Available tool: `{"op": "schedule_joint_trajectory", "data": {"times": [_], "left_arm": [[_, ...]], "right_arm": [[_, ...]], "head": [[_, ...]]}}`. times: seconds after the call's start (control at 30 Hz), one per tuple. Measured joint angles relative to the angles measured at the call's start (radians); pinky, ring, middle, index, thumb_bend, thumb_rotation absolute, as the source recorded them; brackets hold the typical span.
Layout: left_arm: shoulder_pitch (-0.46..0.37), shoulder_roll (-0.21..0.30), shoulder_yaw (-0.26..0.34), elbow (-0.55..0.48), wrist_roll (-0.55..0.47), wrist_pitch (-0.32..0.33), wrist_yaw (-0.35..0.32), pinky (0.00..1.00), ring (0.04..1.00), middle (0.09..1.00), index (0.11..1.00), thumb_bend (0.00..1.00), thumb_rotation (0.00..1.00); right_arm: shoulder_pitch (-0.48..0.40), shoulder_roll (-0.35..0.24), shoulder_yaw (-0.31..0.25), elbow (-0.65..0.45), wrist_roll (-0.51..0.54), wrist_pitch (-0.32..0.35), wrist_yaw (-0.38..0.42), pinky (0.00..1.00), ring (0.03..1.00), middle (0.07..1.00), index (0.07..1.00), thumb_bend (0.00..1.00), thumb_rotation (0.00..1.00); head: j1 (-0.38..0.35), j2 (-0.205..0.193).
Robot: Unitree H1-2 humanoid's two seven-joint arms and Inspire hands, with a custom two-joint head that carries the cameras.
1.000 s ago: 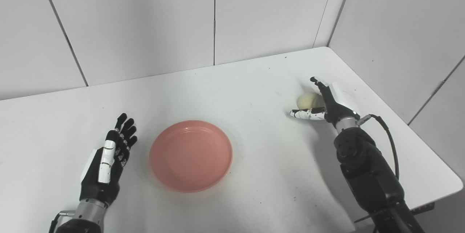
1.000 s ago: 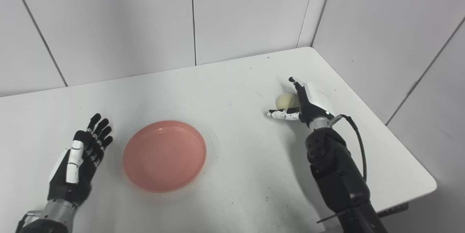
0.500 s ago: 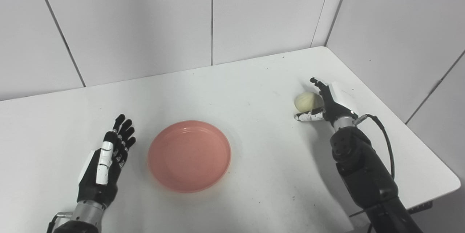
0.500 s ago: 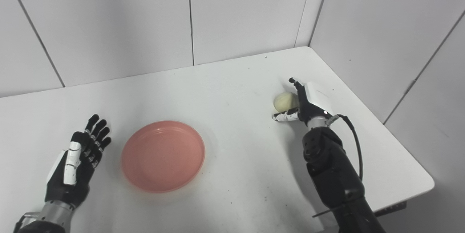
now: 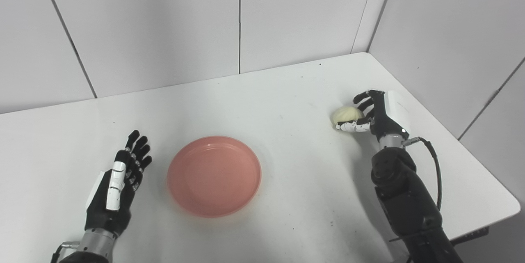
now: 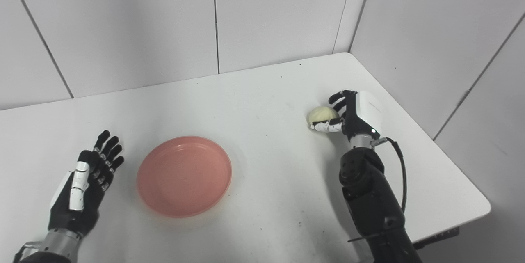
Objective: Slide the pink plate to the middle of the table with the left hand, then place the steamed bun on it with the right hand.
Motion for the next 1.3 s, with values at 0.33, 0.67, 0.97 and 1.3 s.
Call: {"op": "schedule_joint_trajectory", "data": {"times": [0.33,0.67,0.97,1.3], "left_arm": [[0.0,-0.003,-0.001,-0.001,0.0,0.003,0.001,1.0,0.999,0.997,0.981,0.62,1.0],[0.0,-0.03,-0.012,0.0,0.026,0.001,0.018,1.0,0.994,0.993,0.977,0.66,1.0],[-0.005,-0.055,-0.028,0.012,0.062,-0.012,0.041,1.0,0.993,0.998,0.99,0.68,1.0],[-0.019,-0.077,-0.056,0.039,0.115,-0.05,0.061,1.0,0.986,0.989,0.996,0.65,1.0]], "right_arm": [[0.0,-0.002,0.001,-0.002,0.026,-0.028,-0.005,0.21,0.287,0.408,0.511,0.51,0.0],[0.0,-0.006,0.001,-0.044,0.052,-0.088,-0.005,0.25,0.318,0.419,0.506,0.52,0.0],[0.002,-0.005,0.028,-0.138,0.065,-0.17,0.004,0.18,0.24,0.464,0.483,0.52,0.0],[0.006,0.015,0.134,-0.358,0.027,-0.151,0.158,0.24,0.299,0.426,0.505,0.52,0.0]], "head": [[0.017,0.002],[0.106,-0.002],[0.173,-0.003],[0.248,0.011]]}}
